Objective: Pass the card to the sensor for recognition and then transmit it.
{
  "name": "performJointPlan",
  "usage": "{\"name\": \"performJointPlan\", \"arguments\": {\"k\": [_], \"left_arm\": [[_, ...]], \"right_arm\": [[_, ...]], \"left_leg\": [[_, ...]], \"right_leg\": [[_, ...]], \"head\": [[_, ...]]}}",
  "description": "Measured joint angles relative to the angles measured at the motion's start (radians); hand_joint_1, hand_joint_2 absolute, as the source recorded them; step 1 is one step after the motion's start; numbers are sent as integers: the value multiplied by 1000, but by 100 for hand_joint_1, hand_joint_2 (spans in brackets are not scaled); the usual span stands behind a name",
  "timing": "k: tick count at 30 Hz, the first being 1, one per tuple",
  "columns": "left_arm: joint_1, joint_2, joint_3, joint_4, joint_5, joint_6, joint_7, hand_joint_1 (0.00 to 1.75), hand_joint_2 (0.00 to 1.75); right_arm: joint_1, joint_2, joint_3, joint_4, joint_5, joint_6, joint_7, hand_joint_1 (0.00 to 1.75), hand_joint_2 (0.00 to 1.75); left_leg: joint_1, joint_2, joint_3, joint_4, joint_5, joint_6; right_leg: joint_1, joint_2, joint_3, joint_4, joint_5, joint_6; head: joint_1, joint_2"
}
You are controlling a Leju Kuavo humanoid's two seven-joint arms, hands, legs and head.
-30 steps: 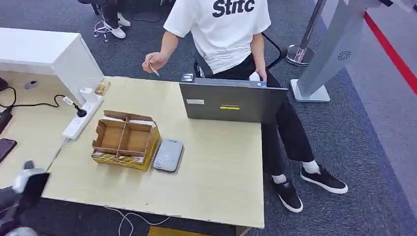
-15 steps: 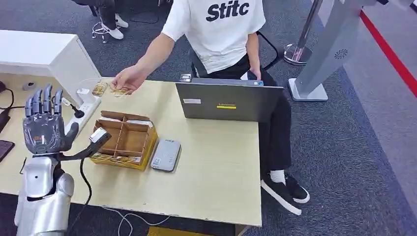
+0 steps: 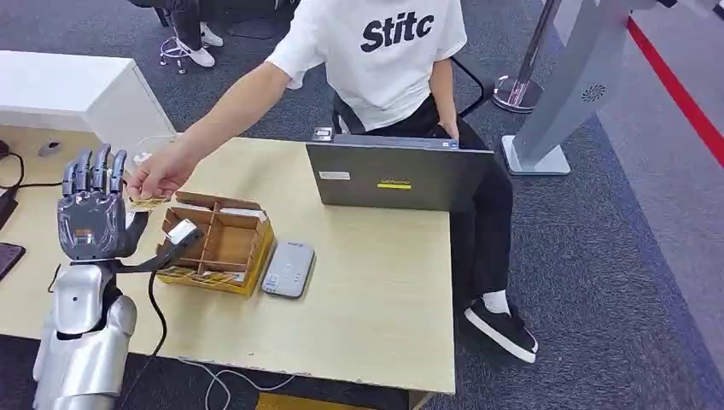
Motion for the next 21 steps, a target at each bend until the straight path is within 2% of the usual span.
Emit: {"name": "performJointPlan", "arguments": {"k": [15, 18, 21], "left_arm": [[18, -27, 4, -105, 46, 51, -46, 175, 175], [23, -56, 4, -143, 63, 38, -77, 175, 175], [33, -99, -11, -191, 34, 1, -73, 175, 175]], "right_arm": [[0, -1, 0, 0, 3, 0, 0, 0, 175], [0, -1, 0, 0, 0, -1, 2, 0, 175], [0, -1, 0, 0, -11, -2, 4, 0, 175]], "left_leg": [[0, 0, 0, 0, 0, 0], [0, 0, 0, 0, 0, 0], [0, 0, 0, 0, 0, 0]], "right_leg": [[0, 0, 0, 0, 0, 0], [0, 0, 0, 0, 0, 0], [0, 0, 0, 0, 0, 0]], "head": [[0, 0], [0, 0], [0, 0]]}}
